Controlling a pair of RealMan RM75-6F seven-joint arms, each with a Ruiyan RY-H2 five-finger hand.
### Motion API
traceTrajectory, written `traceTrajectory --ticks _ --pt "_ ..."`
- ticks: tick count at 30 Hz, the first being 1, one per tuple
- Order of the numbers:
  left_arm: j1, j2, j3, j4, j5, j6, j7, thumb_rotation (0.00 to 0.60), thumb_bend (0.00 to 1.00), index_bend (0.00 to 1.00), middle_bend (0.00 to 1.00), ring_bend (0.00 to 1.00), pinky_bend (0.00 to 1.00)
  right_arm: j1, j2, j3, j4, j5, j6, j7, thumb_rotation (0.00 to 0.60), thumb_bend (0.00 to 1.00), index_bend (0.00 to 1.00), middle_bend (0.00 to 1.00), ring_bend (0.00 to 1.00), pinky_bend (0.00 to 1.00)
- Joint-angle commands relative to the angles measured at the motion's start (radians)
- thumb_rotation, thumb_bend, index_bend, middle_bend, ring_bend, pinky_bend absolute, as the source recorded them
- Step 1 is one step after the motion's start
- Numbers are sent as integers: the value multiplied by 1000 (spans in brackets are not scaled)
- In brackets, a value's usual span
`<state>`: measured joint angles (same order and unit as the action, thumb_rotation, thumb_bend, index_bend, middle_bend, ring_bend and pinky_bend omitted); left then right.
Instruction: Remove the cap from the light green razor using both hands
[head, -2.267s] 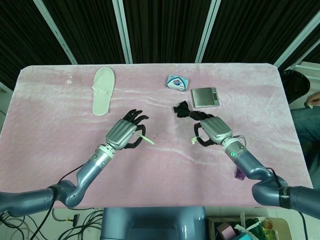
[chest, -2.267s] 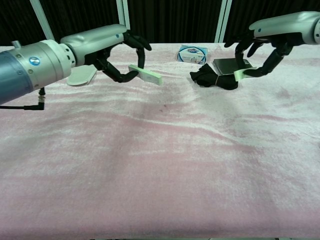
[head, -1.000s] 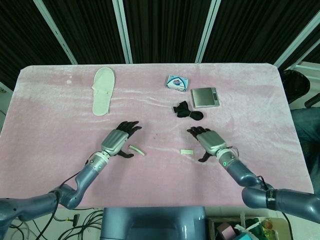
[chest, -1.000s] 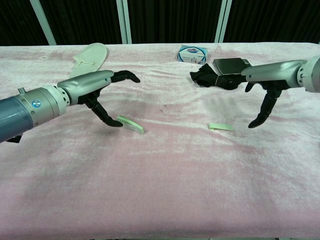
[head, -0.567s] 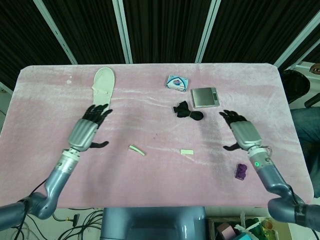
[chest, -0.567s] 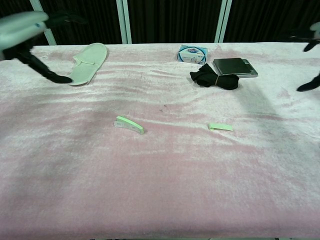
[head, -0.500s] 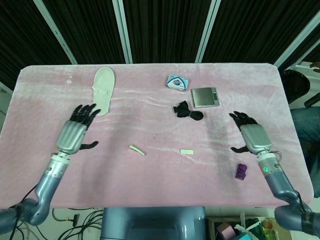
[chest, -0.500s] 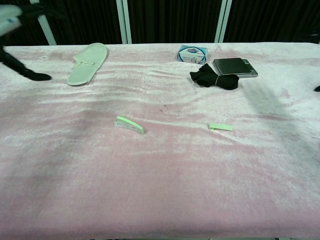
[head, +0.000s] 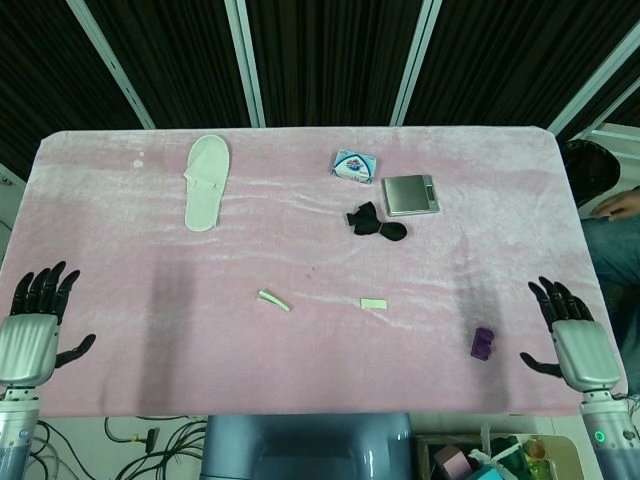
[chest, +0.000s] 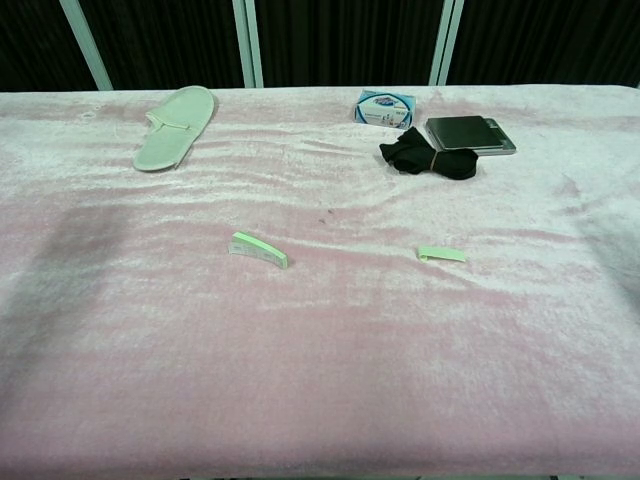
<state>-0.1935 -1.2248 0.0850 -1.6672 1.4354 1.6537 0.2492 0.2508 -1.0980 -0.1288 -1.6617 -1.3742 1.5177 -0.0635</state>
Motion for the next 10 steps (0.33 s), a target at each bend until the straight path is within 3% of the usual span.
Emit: traceTrajectory --ticks 1,10 --pt "27 65 49 -72 23 -25 -14 600 167 122 0 0 0 -41 -10 -15 -8 -32 43 -24 600 93 0 0 0 128" --pt "54 113 51 -123 46 -25 -36 600 168 157 0 0 0 -91 -58 12 77 -16 50 26 600 97 0 0 0 128"
